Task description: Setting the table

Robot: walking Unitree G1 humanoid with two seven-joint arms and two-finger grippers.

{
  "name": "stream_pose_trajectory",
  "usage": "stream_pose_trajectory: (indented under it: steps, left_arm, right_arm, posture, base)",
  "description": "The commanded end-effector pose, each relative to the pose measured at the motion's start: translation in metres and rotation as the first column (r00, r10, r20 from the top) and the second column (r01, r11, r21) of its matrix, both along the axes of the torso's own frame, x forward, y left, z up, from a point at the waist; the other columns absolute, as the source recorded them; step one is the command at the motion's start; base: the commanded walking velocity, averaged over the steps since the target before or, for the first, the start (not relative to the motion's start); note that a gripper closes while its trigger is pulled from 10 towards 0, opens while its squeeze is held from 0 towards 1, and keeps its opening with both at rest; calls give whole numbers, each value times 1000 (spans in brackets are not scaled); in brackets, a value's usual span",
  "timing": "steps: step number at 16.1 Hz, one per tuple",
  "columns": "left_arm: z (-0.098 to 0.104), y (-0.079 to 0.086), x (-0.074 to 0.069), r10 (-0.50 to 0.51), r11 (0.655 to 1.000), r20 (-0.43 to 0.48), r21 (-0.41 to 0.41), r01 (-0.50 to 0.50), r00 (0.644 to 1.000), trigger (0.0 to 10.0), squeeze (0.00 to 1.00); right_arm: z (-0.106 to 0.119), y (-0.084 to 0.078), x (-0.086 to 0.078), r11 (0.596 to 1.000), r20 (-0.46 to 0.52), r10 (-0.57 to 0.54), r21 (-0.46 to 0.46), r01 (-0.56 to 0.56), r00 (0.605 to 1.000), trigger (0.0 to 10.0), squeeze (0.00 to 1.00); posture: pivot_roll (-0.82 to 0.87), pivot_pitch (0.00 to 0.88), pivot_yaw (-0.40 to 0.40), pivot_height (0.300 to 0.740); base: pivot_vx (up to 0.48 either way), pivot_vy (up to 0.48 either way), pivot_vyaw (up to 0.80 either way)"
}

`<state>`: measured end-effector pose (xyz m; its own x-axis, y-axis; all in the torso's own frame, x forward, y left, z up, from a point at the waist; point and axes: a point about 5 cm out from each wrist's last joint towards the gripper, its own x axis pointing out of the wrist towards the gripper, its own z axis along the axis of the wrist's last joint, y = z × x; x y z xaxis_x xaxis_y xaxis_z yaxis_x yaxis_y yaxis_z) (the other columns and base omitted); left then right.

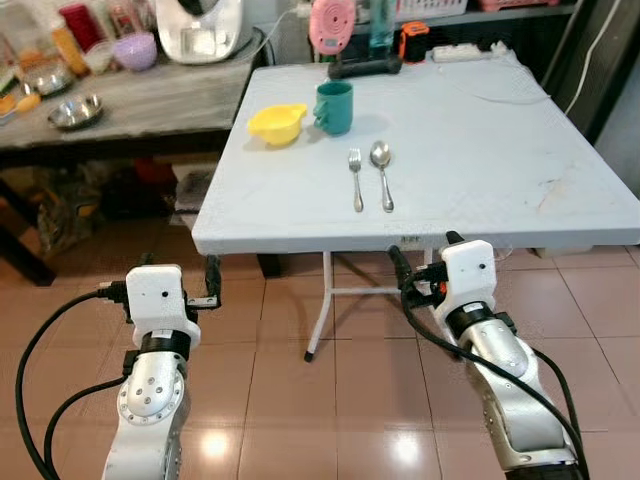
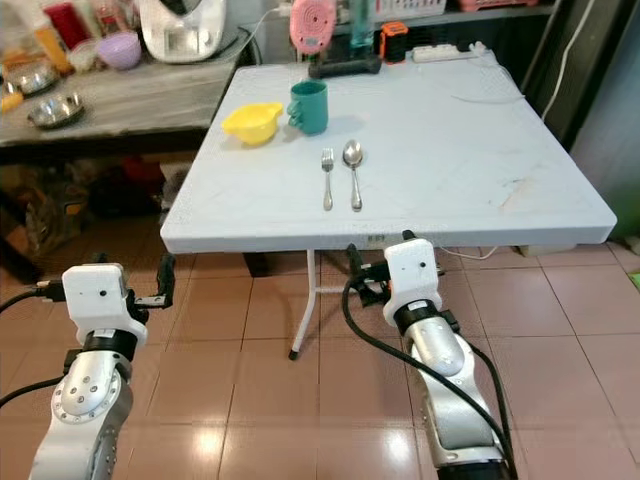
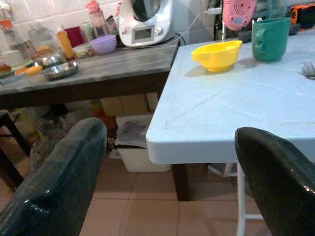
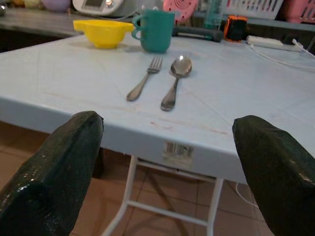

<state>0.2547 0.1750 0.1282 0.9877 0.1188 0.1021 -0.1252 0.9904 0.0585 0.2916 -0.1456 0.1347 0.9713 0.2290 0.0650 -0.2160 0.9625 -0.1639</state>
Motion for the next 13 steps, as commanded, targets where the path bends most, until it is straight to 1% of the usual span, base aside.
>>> stream_pose_trajectory:
  steps: [1, 3, 4, 13]
  left_arm:
    - [-1, 6, -2, 31, 999, -1, 18, -31, 1000, 10000, 0]
    - [-1, 6, -2, 24, 1000, -4, 10, -24, 1000, 10000, 0]
    - [0, 4, -2, -9, 1000, 3, -19, 9, 1000, 10000, 0]
    - [-1, 0, -1, -30, 999, 14, -38, 30, 999, 10000, 0]
  right_arm:
    - [1, 6, -3, 999, 9, 27, 17, -27, 1000, 10000, 0]
    - [1, 8, -4, 999, 8, 34, 22, -34, 999, 10000, 0]
    - [1, 9, -4, 999, 7, 40, 24, -40, 999, 10000, 0]
    - [0, 13, -6, 996, 4, 77, 33, -77, 997, 10000, 0]
  posture:
    - [-95, 86, 111, 740]
    - [-95, 86, 111, 740]
    - [-94, 88, 113, 740]
    - [-93, 86, 115, 740]
  base:
    - [0, 0, 0]
    - [0, 0, 0]
    - [0, 0, 0]
    - [472, 0, 0]
